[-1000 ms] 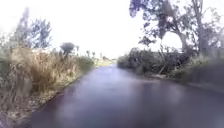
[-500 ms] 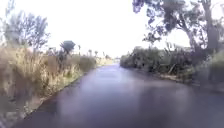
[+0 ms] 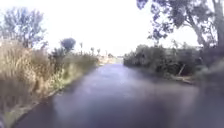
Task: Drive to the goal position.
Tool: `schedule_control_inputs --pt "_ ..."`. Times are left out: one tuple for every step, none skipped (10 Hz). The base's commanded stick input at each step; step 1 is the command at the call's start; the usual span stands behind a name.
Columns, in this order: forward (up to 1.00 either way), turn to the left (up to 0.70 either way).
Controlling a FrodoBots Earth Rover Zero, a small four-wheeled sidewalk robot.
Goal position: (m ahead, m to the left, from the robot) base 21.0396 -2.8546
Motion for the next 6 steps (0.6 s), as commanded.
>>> schedule_control_inputs --pt "1.00 0.00" --pt "1.00 0.00" --pt "1.00 0.00" --pt "1.00 0.00" --pt "1.00 0.00" --pt "1.00 0.00"
